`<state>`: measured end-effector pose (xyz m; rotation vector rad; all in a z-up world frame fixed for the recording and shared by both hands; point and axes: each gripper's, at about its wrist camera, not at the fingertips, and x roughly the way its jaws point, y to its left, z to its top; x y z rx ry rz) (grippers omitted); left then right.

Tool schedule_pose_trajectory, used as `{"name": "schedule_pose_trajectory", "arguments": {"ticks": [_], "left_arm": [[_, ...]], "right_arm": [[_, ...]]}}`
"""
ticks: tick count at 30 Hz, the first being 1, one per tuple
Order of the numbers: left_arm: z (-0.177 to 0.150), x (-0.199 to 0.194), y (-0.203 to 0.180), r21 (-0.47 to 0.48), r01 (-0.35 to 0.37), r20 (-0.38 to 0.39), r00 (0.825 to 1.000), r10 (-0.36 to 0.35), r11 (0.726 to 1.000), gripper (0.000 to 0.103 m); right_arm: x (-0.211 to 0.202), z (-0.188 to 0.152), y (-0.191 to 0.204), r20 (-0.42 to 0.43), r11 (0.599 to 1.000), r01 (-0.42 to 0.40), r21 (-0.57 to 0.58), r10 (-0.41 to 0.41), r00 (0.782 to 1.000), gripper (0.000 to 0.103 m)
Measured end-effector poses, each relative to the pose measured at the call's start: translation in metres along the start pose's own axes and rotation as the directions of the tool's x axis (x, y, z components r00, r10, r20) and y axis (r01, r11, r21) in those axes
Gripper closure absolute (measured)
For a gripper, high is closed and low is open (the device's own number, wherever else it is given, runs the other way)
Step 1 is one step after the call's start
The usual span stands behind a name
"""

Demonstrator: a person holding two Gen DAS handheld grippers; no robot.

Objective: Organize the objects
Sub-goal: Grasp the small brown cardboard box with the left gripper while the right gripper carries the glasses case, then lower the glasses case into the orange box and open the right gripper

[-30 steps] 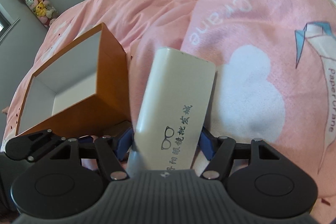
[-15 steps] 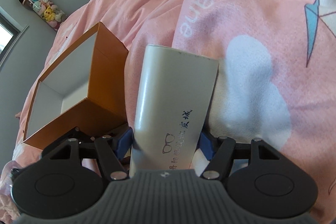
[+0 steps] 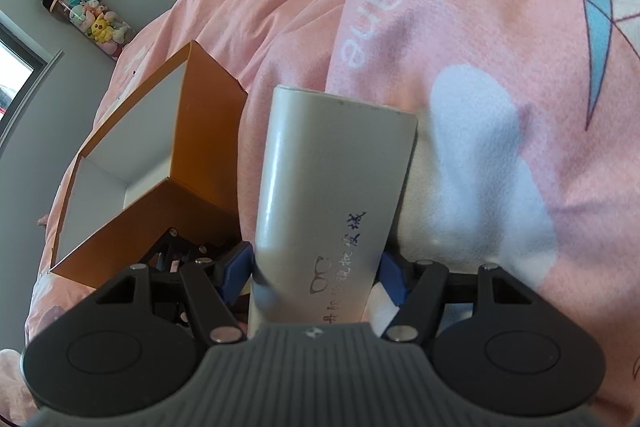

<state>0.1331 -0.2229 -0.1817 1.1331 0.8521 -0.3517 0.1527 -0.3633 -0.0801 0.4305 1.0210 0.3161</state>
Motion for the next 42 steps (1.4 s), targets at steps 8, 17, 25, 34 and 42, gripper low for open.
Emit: {"name": "schedule_pose_trajectory", "arguments": {"ticks": [8,17,25,34,42], "left_arm": [[-0.003,-0.02,0.016,-0.093,0.026,0.089,0.996,-0.017,0.995,0.042],[-0.014,-0.073,0.066,-0.333,0.171,0.236,0.967,-0.093,0.927,0.048],[-0.048,-0.136,0.098,-0.523,0.325,0.399,0.91,-0.11,0.788,0.048],[-0.106,-0.168,0.176,-0.704,0.363,0.468,0.884,0.014,0.61,0.048],[-0.155,-0.139,0.231,-0.824,0.267,0.35,0.933,0.078,0.5,0.048]], "right_arm": [[-0.003,-0.002,0.004,0.004,1.0,0.012,-0.009,-0.012,1.0,0.035],[-0.012,-0.002,0.014,-0.002,0.999,0.032,-0.035,-0.032,0.999,0.035],[-0.043,0.011,0.042,0.073,0.992,0.042,-0.119,-0.033,0.997,0.035],[-0.054,0.047,0.112,0.102,0.957,-0.041,-0.287,0.073,0.992,0.036],[-0.007,0.076,0.192,0.044,0.902,-0.117,-0.416,0.148,0.988,0.036]]}}
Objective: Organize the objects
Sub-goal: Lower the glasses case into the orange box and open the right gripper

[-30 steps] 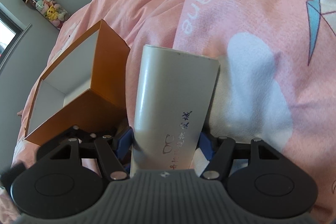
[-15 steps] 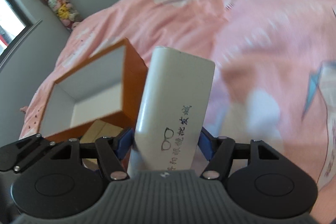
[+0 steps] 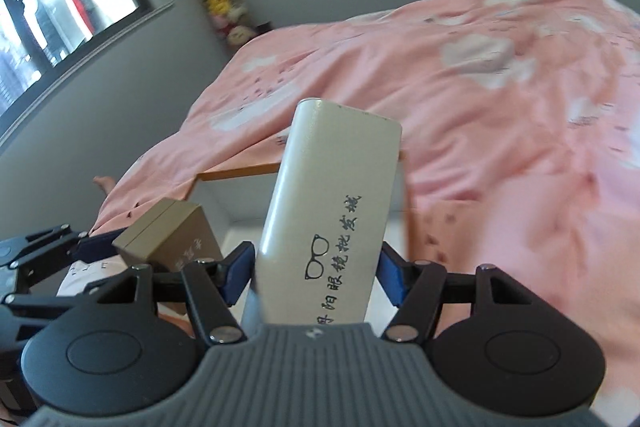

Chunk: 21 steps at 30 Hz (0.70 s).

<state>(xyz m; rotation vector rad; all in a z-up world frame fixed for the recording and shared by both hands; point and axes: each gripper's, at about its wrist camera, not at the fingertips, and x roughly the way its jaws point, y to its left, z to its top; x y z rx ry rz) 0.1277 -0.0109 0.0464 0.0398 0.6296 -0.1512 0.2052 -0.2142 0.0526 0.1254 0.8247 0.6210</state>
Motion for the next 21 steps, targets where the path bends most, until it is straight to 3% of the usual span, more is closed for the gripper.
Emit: {"name": "schedule_pose_trajectory", "arguments": {"ticks": [6,11,21], "left_arm": [[-0.005,-0.001,0.056,-0.133,-0.027,-0.037,0.999,0.022,0.991,0.048],[-0.007,-0.004,0.086,-0.196,-0.035,-0.026,0.999,0.031,0.98,0.048],[-0.01,0.008,0.121,-0.263,-0.027,-0.031,0.999,0.02,0.964,0.048]], "right_arm": [[0.09,0.013,0.025,-0.164,0.998,-0.053,-0.021,0.049,0.985,0.036],[0.167,0.002,0.033,-0.343,0.996,-0.077,0.047,0.088,0.935,0.036],[0.24,-0.015,0.075,-0.517,0.988,-0.131,0.076,0.152,0.842,0.036]]}}
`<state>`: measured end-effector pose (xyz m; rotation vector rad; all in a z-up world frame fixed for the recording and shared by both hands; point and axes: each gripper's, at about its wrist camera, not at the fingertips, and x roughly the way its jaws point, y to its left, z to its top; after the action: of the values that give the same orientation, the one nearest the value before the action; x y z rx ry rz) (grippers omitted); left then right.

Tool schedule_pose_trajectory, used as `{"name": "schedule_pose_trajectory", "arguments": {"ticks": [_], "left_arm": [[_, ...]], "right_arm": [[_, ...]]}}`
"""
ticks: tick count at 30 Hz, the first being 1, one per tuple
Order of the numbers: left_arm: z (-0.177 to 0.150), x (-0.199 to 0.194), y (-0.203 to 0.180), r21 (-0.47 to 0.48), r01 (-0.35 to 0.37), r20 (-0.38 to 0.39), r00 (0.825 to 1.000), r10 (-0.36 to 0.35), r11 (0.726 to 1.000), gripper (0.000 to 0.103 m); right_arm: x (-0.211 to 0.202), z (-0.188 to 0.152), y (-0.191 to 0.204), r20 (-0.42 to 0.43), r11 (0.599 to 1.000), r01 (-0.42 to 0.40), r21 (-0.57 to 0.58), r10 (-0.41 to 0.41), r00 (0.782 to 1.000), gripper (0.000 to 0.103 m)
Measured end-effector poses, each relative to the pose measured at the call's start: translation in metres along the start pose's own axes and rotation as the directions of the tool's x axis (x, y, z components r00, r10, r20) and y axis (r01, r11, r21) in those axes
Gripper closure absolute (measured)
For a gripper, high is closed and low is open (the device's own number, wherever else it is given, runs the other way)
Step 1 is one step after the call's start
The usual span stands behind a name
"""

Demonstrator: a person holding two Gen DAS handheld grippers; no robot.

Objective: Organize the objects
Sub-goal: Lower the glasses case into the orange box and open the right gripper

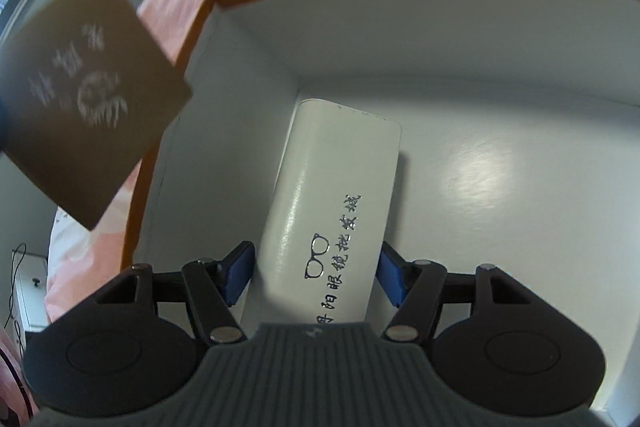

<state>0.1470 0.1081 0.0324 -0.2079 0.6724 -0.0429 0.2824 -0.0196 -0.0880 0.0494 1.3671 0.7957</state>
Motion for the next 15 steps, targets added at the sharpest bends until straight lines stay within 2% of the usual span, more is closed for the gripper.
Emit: {"name": "schedule_pose_trajectory", "arguments": {"ticks": [3,7,11,13,15], "left_arm": [[0.0005,0.0023,0.0038,-0.009,0.002,-0.003,1.0,-0.002,1.0,0.048],[0.0022,0.005,0.008,-0.026,0.004,-0.004,1.0,-0.004,1.0,0.048],[0.0033,0.0053,0.0087,-0.028,0.004,-0.004,1.0,-0.004,1.0,0.048],[0.003,0.0052,0.0085,-0.024,0.007,-0.004,1.0,-0.007,1.0,0.048],[0.0034,0.0056,0.0071,-0.016,0.013,-0.008,1.0,-0.013,1.0,0.048]], "right_arm": [[0.0102,0.0026,0.0058,-0.047,1.0,-0.005,-0.001,0.005,0.999,0.036],[0.0131,0.0033,0.0107,-0.068,1.0,0.003,-0.016,-0.004,0.998,0.035],[0.0109,0.0013,0.0052,-0.088,0.999,-0.043,0.014,0.045,0.995,0.033],[0.0108,-0.0012,0.0033,-0.096,0.999,-0.044,0.015,0.045,0.994,0.038],[0.012,-0.004,0.0014,-0.11,0.998,-0.05,0.026,0.053,0.993,0.049]]}}
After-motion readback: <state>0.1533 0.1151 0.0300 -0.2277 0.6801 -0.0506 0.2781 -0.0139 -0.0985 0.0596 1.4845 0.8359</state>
